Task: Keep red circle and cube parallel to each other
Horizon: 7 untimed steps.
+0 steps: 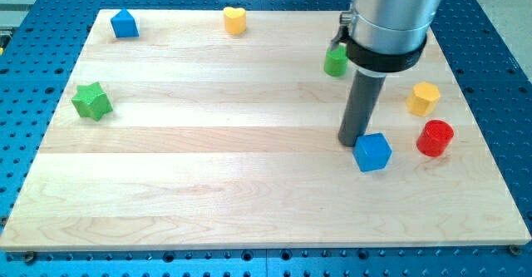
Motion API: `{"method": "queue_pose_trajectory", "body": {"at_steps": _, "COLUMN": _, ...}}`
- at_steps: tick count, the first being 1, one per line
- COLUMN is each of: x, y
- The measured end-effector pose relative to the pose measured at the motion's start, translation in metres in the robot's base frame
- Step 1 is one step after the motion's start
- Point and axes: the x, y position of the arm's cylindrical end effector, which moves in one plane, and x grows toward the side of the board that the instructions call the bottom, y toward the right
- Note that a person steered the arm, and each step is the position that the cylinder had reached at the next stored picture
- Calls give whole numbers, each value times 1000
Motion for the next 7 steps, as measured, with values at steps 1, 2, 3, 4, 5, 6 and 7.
{"method": "queue_pose_trajectory", "body": {"at_steps": 1, "x": 1, "y": 3}}
{"method": "queue_pose_trajectory", "body": {"at_steps": 2, "x": -7, "y": 34}}
{"method": "queue_pose_trajectory", "body": {"at_steps": 3, "x": -10, "y": 34}}
{"method": "queue_pose_trajectory", "body": {"at_steps": 4, "x": 28, "y": 38}}
{"method": "queue_pose_trajectory", "body": {"at_steps": 5, "x": 44, "y": 40}}
{"method": "queue_pose_trajectory", "body": {"at_steps": 6, "x": 23, "y": -9}}
{"method": "queue_pose_trajectory", "body": {"at_steps": 7, "x": 73, "y": -29}}
